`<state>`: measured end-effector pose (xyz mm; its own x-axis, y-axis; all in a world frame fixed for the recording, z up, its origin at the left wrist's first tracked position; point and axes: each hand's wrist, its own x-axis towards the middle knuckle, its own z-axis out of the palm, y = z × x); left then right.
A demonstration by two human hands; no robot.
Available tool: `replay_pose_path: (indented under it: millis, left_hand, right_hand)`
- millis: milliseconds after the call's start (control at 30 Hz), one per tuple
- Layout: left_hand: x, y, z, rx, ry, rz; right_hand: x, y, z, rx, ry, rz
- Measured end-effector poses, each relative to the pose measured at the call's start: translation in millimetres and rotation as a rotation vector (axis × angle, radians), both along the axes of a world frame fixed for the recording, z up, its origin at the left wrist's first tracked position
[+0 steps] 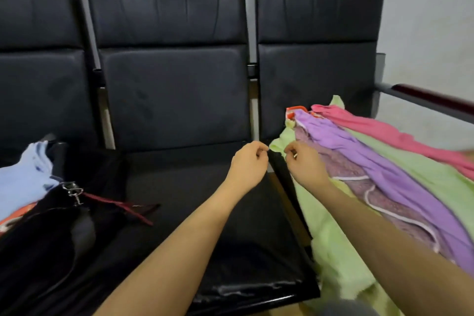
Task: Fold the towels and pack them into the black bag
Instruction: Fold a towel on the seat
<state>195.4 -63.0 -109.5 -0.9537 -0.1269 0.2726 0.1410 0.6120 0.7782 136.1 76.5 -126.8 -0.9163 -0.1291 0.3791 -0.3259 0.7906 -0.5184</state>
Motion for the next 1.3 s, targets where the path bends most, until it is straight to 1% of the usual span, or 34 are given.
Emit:
replay_pose_path:
  millis: [100, 233, 400, 433, 467, 567, 600, 667, 767, 833, 933, 1000, 1033, 1133, 1167, 1233, 1300]
  left_hand:
    - [-23, 43, -14, 0.007, -0.061, -0.079]
    - [-55, 86, -30, -0.051, -0.107, -0.147]
    - [-96, 130, -38, -0.157, -0.092, -0.235]
    - [-103, 138, -39, -0.181, -0.084, -0.248]
    - [-110, 146, -40, -0.203, -0.075, -0.261]
    - [-123, 163, -39, -0.282, -0.060, -0.304]
    - [-127, 168, -37, -0.315, -0.063, -0.313]
    - [-132, 172, -34, -0.364, -0.073, -0.321]
    - [-135, 170, -29, -0.378, -0.049, -0.336]
    - [-131, 165, -23, -0.314, -0.024, -0.362]
    - [-127, 153, -14, -0.118, 0.028, -0.422]
    - [-124, 148, -3, -0.073, 0.034, -0.408]
    - [-120, 146, 2, -0.065, 0.033, -0.400]
    - [-107, 134, 22, -0.087, 0.097, -0.272]
    - [-104, 129, 26, -0.074, 0.137, -0.230]
    - [-99, 117, 34, -0.038, 0.206, -0.187]
    - [-97, 110, 40, -0.094, 0.240, -0.142]
  right_hand:
    - [-14, 47, -17, 0.020, -0.050, -0.082]
    - [-28, 93, -31, 0.151, 0.009, -0.237]
    - [-51, 132, -43, 0.279, 0.017, -0.448]
    - [-54, 137, -43, 0.281, 0.004, -0.476]
    - [-57, 141, -45, 0.299, 0.032, -0.490]
    - [-65, 151, -44, 0.394, -0.020, -0.467]
    - [-67, 154, -46, 0.392, -0.020, -0.472]
    - [-69, 153, -45, 0.338, 0.018, -0.481]
    - [-68, 146, -32, 0.211, 0.101, -0.435]
    - [-66, 140, -19, 0.112, 0.156, -0.375]
    - [-54, 127, 2, 0.012, 0.344, -0.272]
    - [-44, 119, 15, -0.079, 0.432, -0.187]
    - [-39, 116, 20, -0.118, 0.436, -0.157]
    - [-31, 114, 22, -0.171, 0.407, -0.106]
    - [-30, 116, 20, -0.147, 0.376, -0.085]
    - [-27, 124, 14, -0.025, 0.238, -0.061]
    - [-22, 131, 12, 0.068, 0.102, -0.056]
